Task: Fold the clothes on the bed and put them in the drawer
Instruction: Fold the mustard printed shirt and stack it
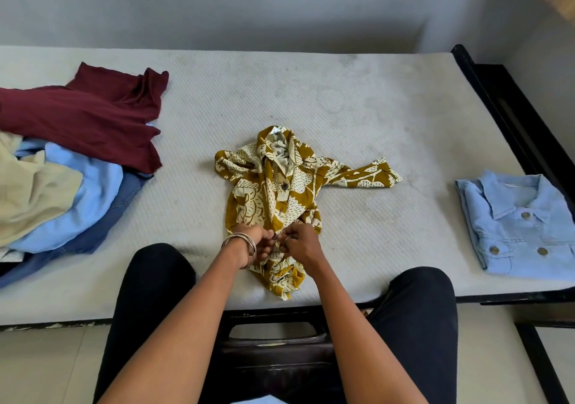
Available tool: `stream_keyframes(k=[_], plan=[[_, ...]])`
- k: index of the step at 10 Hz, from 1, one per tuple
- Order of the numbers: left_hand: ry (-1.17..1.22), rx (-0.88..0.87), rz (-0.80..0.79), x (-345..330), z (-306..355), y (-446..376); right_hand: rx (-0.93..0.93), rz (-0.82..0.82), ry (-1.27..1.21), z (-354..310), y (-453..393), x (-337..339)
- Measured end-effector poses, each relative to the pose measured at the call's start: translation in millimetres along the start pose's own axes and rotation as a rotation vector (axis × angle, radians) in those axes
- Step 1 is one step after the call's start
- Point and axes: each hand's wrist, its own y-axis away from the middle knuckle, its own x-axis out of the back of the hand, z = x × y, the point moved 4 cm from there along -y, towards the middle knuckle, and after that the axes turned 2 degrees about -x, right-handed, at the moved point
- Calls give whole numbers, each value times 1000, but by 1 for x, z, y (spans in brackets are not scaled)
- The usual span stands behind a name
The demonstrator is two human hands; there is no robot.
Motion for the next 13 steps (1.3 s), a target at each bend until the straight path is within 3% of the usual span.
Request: stream_keyframes(k=[1, 2, 3, 4, 5, 6, 8, 11, 12, 13], plan=[[-486, -250, 330, 15, 13, -7, -8, -122, 172, 5, -1, -6], [-600, -557, 351, 8, 30, -5, 22, -252, 383, 0, 0, -13], [-776, -675, 159, -16, 34, -21, 50, -449, 734, -8, 2, -21], [-925, -600, 137, -26, 28, -37, 93, -321, 761, -19, -7, -10], [-937, -548, 224, -28, 26, -55, 274, 64, 585, -37, -26, 15], [-892, -518, 261, -27, 30, -63, 363, 69, 490, -42, -37, 16], [-899, -427, 245, -27, 24, -77, 156, 99, 535, -12, -67, -9], [-985, -461, 386, -17, 26, -67, 138, 183, 577, -7, -67, -21], [-822, -504, 366, -10, 26, -71, 133, 181, 591, -5, -64, -23], [-473, -488, 275, -4, 24, -69, 42, 264, 357, -13, -59, -19]])
